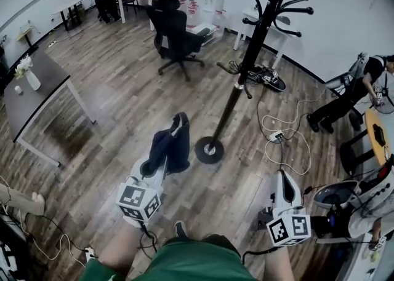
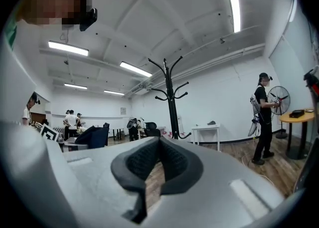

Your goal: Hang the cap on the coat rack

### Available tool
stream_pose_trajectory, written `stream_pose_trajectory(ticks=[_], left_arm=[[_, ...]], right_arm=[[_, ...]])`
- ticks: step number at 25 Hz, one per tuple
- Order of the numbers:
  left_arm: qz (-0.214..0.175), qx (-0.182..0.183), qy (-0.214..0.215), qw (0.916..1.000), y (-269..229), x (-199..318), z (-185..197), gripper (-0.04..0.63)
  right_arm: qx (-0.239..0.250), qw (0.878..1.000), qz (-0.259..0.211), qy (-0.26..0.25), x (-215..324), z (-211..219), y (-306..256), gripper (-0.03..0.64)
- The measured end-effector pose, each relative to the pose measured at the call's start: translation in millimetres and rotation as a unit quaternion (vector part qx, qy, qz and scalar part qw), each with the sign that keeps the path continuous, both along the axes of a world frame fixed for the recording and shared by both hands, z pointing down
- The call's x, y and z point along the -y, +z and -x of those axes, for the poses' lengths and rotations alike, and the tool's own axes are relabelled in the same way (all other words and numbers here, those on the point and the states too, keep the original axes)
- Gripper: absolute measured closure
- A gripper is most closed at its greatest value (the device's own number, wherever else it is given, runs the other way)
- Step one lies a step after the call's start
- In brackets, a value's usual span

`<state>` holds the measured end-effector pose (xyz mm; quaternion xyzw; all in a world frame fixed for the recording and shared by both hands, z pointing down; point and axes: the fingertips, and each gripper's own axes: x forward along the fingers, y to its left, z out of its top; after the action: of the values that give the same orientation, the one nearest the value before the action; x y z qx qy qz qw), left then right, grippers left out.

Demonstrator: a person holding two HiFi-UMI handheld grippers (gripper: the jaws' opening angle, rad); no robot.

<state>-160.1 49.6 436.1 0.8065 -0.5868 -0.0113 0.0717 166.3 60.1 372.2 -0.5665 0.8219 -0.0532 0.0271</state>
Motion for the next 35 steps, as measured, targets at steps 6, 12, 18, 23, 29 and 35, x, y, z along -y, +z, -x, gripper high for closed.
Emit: stream_pose_trajectory(ticks=[6,12,18,23,29,35], left_arm=[[0.008,-0.006,0.003,0.9999,17.0,21.6,10.0,0.569],[0.010,0.016,-0.017,0.9997,10.4,60.6,17.0,0.569],[-0.004,0.050,-0.042,0.9978,0.0,115.2,23.7,0.569],[-0.001,0.064,-0.046,0.9969,-2.3,167.1,5.5,0.569],[-0.007,0.095,-0.044,0.9945,-5.4,214.7,-9.2,0.569],[0.001,0.150,-0.017,0.9885,11.7,273.6,-24.0,0.569]], right_arm=[[-0.004,1.000,0.009,-0.004,30.2,16.1,14.2,0.614],[0.017,0.999,0.009,-0.045,90.1,37.1,17.3,0.614],[0.027,0.997,-0.012,-0.073,149.9,39.3,4.0,0.614],[0.034,0.997,-0.015,-0.069,198.1,7.5,-1.7,0.614],[0.042,0.997,-0.010,-0.070,230.7,-17.6,4.1,0.614],[0.055,0.998,0.004,-0.023,250.0,-65.2,15.5,0.614]])
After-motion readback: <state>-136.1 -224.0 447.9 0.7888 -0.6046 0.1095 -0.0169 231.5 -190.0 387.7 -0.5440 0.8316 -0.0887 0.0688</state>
